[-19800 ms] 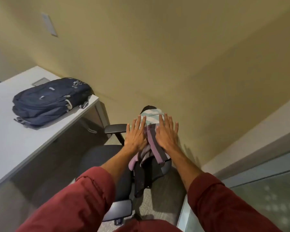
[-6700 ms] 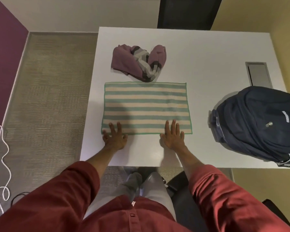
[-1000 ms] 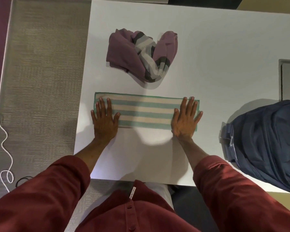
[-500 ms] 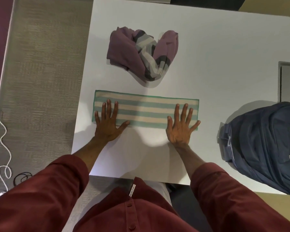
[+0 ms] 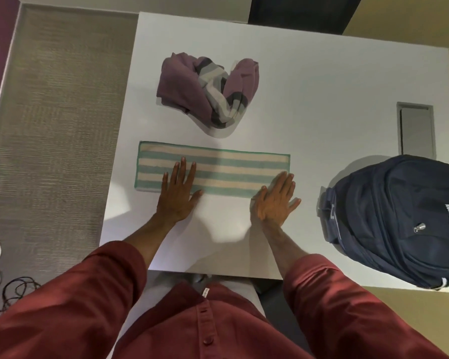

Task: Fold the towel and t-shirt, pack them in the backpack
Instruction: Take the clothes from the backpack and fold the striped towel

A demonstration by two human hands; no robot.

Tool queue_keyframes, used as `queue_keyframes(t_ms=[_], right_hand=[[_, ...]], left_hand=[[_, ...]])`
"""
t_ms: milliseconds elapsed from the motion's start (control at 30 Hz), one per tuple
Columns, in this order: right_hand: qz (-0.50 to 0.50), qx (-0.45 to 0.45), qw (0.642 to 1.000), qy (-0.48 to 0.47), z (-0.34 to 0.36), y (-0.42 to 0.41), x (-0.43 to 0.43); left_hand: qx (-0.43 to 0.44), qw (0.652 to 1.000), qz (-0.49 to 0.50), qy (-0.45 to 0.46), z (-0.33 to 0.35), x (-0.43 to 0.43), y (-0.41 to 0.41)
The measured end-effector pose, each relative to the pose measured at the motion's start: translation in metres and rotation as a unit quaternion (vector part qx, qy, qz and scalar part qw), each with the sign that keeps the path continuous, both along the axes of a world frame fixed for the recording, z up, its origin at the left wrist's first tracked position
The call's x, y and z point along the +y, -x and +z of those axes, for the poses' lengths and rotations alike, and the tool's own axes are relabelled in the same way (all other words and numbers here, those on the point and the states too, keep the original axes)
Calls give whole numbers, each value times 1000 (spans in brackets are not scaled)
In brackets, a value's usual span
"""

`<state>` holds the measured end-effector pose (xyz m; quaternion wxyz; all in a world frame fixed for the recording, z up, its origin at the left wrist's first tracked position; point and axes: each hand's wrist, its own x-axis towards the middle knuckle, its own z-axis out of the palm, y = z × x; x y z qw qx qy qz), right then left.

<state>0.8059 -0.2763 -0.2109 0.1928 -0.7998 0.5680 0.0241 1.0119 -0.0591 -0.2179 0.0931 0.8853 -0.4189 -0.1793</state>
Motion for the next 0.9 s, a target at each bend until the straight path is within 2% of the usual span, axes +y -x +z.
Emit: queue_keyframes(t_ms=[100, 233, 400, 533, 733, 900], right_hand=[[-77, 5, 997, 5, 10, 8, 0], [-173, -4, 984, -36, 17, 15, -1], [-256, -64, 960, -96, 20, 12, -6], [-323, -133, 924, -154, 18, 6, -13], [-340, -255, 894, -142, 24, -6, -3], [-322, -284, 897, -107, 44, -21, 11]], left_hand=[[-7, 1000, -4, 8, 5, -15, 23], [8, 997, -70, 18, 9, -23, 47], [40, 993, -97, -45, -1, -11, 46], [24, 991, -126, -48, -5, 1, 41], [31, 989, -126, -72, -4, 12, 44], [70, 980, -143, -115, 1, 3, 45]])
